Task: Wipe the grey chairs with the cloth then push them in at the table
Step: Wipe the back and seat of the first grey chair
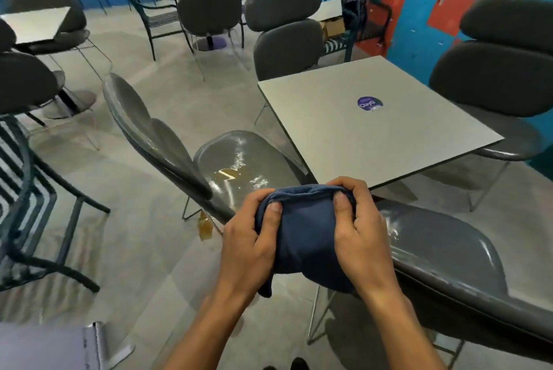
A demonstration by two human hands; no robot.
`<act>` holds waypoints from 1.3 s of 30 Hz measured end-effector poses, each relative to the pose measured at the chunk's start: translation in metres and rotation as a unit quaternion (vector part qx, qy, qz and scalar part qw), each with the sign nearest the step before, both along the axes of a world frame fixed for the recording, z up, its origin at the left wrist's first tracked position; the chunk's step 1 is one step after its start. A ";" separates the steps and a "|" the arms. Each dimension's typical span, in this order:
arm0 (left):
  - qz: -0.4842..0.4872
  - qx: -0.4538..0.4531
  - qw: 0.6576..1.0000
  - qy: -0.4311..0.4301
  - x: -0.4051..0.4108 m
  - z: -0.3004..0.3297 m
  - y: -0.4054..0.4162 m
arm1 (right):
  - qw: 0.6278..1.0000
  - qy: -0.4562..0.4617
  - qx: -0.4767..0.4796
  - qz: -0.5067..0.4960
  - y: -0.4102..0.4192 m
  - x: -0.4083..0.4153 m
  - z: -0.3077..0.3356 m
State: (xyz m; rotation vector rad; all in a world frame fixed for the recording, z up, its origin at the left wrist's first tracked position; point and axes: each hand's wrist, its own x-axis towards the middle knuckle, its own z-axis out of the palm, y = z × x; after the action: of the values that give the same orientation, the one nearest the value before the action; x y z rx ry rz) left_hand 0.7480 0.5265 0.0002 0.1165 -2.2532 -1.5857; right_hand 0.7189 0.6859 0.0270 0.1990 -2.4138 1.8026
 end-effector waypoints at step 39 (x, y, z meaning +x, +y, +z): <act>-0.054 -0.012 0.998 -0.008 0.003 -0.003 0.071 | 0.996 -0.016 0.021 -0.091 0.064 0.025 -0.016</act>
State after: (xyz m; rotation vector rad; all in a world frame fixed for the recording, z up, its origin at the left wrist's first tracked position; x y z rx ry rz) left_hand 0.7508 0.5972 -0.0028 0.0008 -2.3261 -1.6160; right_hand 0.7436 0.7501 0.0114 -0.0449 -2.4053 1.6888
